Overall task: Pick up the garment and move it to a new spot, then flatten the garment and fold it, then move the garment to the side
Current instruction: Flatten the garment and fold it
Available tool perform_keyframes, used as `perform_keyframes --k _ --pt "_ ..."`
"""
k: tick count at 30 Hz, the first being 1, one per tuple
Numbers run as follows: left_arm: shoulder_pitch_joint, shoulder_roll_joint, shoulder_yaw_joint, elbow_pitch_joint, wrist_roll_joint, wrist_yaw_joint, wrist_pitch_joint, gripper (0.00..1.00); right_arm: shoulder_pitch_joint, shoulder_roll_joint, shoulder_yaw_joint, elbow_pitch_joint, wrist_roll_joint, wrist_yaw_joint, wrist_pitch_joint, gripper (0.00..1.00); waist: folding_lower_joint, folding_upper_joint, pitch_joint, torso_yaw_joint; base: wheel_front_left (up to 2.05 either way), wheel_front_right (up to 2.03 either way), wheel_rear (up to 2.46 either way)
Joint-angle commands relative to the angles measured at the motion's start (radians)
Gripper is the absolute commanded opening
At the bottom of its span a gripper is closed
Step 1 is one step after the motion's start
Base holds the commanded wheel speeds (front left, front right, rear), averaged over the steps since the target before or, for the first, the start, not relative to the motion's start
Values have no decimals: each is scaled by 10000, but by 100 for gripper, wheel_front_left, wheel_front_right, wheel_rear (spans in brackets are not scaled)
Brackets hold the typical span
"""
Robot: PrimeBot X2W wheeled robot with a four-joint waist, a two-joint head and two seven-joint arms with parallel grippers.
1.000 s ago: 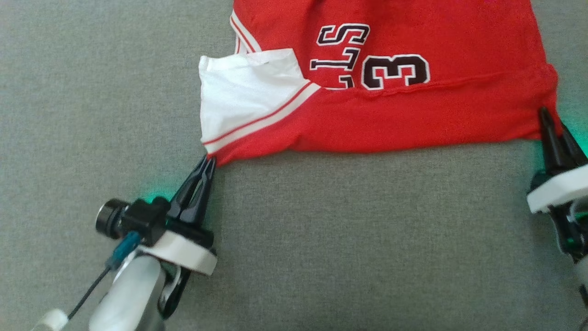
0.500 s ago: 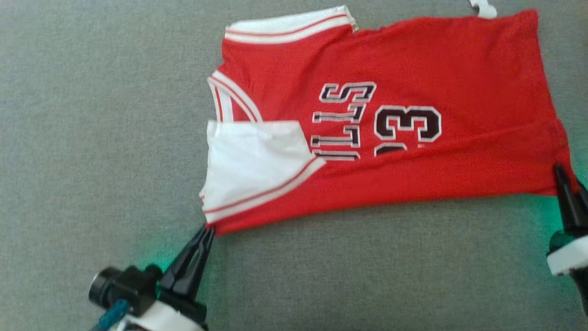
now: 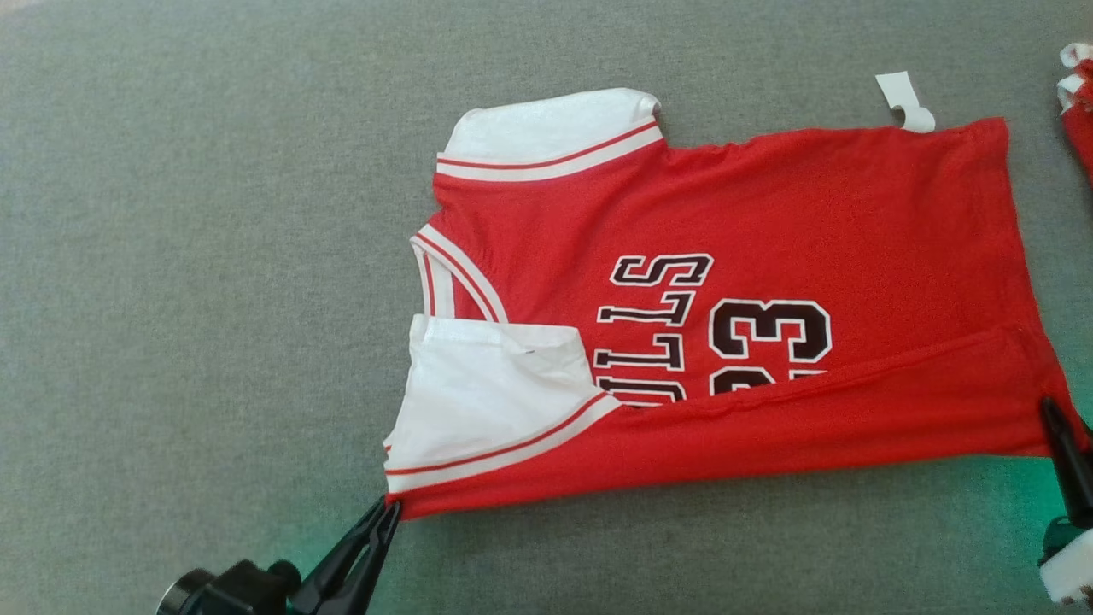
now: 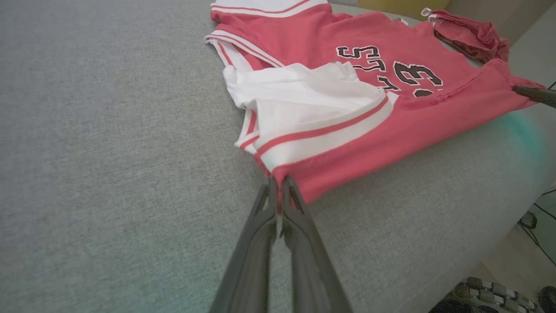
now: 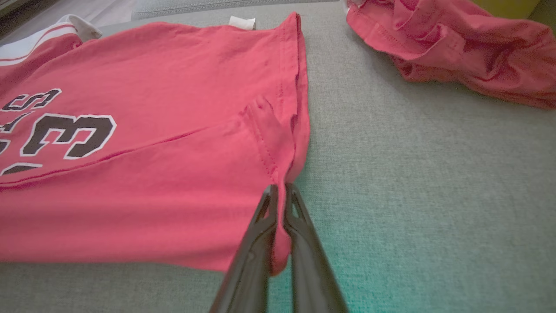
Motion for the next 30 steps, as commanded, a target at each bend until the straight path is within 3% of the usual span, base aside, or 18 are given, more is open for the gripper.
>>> perform_keyframes --k 1,5,6,7,8,9,18,24,27,30 --pt "-37 296 330 -332 -97 85 50 0 126 -380 -100 -257 -50 -7 45 0 1 0 -81 -18 0 0 0" --pt "-26 290 243 -322 -167 68 174 0 169 -184 -107 -242 129 -7 196 0 1 0 -234 30 0 0 0" --pt "-72 268 206 -268 -169 56 197 0 179 -159 -111 -210 137 -7 225 28 1 0 -264 48 0 0 0" --pt "-120 231 180 -205 -196 45 217 27 170 -111 -136 -182 176 -7 258 87 1 0 -288 59 0 0 0" --pt "-171 208 159 -148 -209 37 241 80 145 -68 -203 -165 187 -7 257 100 1 0 -311 70 0 0 0" --pt "-262 164 180 -124 -208 71 227 100 120 -44 -276 -168 164 -7 234 100 1 0 -328 84 0 0 0" --pt "-1804 427 168 -953 -254 -258 958 100 -150 58 -812 -660 -228 -7 -21 100 1 0 -106 146 0 0 0" --pt "-4953 1156 399 -1582 -711 -594 2432 100 -775 289 -837 -1228 -740 -7 122 100 1 0 631 15 0 0 0" --pt "-6732 1476 312 -1009 -1394 -669 3211 100 -1243 427 -754 -1489 -987 -7 271 100 1 0 1102 -197 0 0 0" --pt "-8847 1808 -480 -50 -2563 -688 4249 100 -1718 526 -664 -1719 -1175 -7 321 100 1 0 1663 -472 0 0 0"
